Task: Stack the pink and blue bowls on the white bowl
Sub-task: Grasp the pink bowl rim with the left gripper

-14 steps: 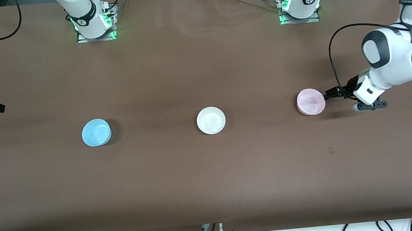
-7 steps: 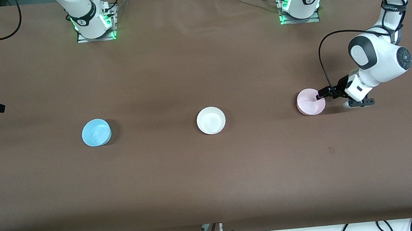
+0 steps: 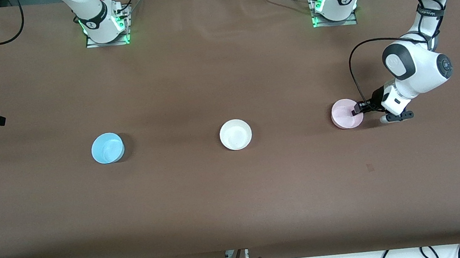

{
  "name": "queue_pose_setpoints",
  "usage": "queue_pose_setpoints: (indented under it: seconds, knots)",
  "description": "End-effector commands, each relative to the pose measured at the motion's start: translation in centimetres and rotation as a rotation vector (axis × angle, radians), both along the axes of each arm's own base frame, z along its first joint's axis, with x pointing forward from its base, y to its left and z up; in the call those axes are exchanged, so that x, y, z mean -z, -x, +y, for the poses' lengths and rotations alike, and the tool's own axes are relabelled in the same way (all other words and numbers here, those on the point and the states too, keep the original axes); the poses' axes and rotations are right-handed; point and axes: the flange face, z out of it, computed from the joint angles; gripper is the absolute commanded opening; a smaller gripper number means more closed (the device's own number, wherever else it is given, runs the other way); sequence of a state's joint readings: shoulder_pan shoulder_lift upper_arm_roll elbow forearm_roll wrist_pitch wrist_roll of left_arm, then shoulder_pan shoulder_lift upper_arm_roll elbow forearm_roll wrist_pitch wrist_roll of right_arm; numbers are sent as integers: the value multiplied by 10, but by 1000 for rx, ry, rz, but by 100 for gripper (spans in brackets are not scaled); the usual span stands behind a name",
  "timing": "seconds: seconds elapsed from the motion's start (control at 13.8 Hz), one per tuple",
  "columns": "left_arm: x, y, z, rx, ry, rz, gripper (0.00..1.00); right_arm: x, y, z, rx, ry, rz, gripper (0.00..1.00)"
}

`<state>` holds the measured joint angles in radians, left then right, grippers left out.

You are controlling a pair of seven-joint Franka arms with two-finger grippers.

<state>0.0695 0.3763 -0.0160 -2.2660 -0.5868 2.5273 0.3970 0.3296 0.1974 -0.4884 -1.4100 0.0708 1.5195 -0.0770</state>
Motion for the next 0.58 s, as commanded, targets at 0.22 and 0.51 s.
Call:
queue_pose_setpoints:
  seconds: [0.22,0.51]
  knots:
    - [-37,-38,-9,-31,62,-31,0,-5,-1,0,16,-12,1,99]
    - [-76,-72,-82,-74,105,-24,0,-5,-1,0,16,-12,1,99]
